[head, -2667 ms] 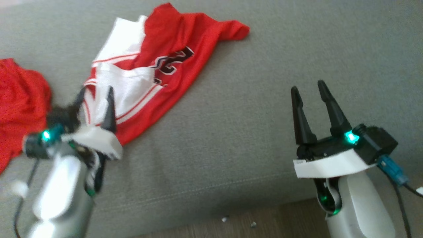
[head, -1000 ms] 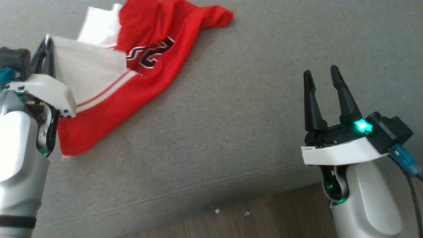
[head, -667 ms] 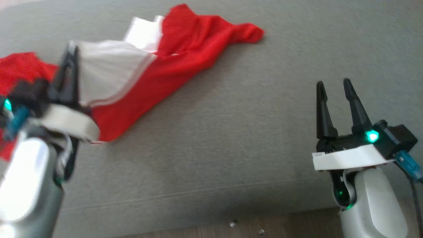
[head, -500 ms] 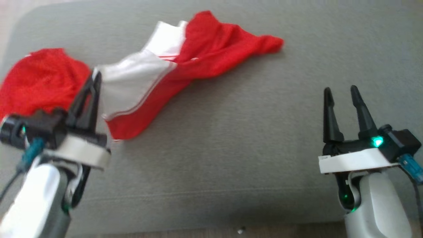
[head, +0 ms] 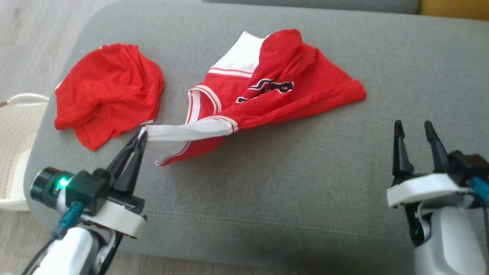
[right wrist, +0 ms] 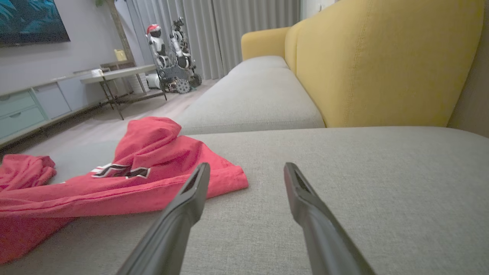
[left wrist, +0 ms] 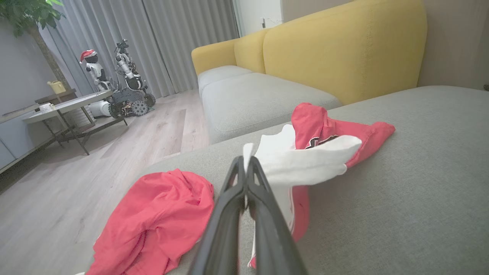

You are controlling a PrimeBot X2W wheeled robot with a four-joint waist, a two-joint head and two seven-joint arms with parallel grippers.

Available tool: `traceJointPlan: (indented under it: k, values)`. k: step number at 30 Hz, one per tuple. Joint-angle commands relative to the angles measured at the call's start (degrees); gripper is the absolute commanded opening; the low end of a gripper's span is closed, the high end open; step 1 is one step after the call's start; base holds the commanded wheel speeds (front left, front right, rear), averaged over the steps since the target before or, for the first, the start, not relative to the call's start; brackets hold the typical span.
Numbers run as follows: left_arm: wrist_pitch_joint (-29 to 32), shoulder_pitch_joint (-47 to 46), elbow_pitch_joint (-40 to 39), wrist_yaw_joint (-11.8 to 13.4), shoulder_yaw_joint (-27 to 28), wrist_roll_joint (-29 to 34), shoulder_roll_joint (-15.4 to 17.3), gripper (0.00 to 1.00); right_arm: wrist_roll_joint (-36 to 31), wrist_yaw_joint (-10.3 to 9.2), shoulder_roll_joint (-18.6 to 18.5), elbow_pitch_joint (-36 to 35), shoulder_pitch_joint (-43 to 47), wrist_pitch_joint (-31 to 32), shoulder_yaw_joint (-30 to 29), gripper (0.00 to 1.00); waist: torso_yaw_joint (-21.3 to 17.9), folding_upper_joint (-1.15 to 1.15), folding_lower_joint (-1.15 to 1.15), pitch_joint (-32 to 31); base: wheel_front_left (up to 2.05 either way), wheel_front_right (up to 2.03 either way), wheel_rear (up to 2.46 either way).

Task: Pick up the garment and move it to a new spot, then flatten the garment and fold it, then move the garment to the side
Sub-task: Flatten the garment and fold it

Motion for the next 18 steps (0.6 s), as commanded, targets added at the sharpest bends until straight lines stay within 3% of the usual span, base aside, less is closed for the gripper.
traceJointPlan:
  k: [1, 10, 18]
  values:
    - [-0.7, -2.7, -1.4, 0.1, 2.2, 0.3, 0.4, 0.0, -1.9, 0.42, -0.1, -0.5, -4.2, 1.5, 0.1, 1.0, 0.9, 0.0, 0.0, 1.6, 0.0, 0.0, 0.0]
    - [-1.4, -6.5, -0.5, 0.2, 1.0, 0.1, -5.4, 0.0, -2.7, 0.42, -1.7, 6.9, -17.0, 8.0, -1.8, 1.0, 3.7, 0.0, 0.0, 8.0, 0.0, 0.0, 0.0]
    - [-1.5, -11.1, 0.6, -1.9, 0.7, 1.9, -12.1, 0.0, -0.2, 0.42, -8.6, 19.1, -28.5, 11.9, 2.4, 1.0, 6.7, 0.0, 0.0, 13.7, 0.0, 0.0, 0.0]
